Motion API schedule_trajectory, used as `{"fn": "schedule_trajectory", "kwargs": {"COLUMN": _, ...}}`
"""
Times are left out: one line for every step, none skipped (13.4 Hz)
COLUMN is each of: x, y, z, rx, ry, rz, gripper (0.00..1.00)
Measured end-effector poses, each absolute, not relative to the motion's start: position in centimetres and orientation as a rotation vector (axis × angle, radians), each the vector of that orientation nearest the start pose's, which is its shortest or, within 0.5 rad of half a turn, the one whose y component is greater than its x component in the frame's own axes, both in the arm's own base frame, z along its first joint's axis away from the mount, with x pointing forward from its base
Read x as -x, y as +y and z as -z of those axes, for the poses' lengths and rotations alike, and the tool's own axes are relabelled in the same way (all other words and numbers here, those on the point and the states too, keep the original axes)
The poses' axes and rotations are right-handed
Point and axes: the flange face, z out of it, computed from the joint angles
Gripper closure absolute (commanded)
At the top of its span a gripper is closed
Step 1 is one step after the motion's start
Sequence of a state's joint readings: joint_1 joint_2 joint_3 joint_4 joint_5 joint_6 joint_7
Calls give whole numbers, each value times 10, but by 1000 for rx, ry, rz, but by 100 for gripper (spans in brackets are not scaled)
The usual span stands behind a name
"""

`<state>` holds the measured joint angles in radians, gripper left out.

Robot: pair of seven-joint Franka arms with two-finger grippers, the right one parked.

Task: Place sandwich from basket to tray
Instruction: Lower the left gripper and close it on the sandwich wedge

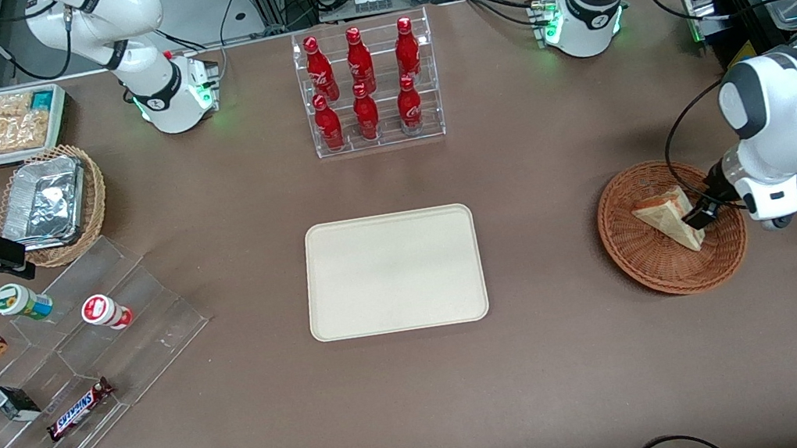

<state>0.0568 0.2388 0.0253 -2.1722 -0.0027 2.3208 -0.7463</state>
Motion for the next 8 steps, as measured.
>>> {"fn": "schedule_trajectory", "kwargs": {"x": -549, "y": 45, "z": -272, "rx": 2843, "ry": -1255, "rz": -122, "gripper": 0}}
{"fn": "schedule_trajectory", "kwargs": {"x": -550, "y": 45, "z": -269, "rx": 2845, "ry": -1257, "rz": -113, "gripper": 0}}
{"fn": "schedule_trajectory", "kwargs": {"x": -551, "y": 44, "z": -266, "rx": 2847, "ry": -1258, "rz": -103, "gripper": 0}}
{"fn": "schedule_trajectory", "kwargs": {"x": -551, "y": 44, "z": -264, "rx": 2848, "ry": -1257, "rz": -102, "gripper": 0}}
{"fn": "schedule_trajectory", "kwargs": {"x": -552, "y": 42, "z": -261, "rx": 2849, "ry": -1253, "rz": -103, "gripper": 0}}
{"fn": "schedule_trajectory", "kwargs": {"x": -552, "y": 41, "z": -258, "rx": 2851, "ry": -1251, "rz": -100, "gripper": 0}}
{"fn": "schedule_trajectory", "kwargs": {"x": -551, "y": 39, "z": -253, "rx": 2852, "ry": -1248, "rz": -101, "gripper": 0}}
{"fn": "schedule_trajectory", "kwargs": {"x": -550, "y": 37, "z": -245, "rx": 2852, "ry": -1242, "rz": -105, "gripper": 0}}
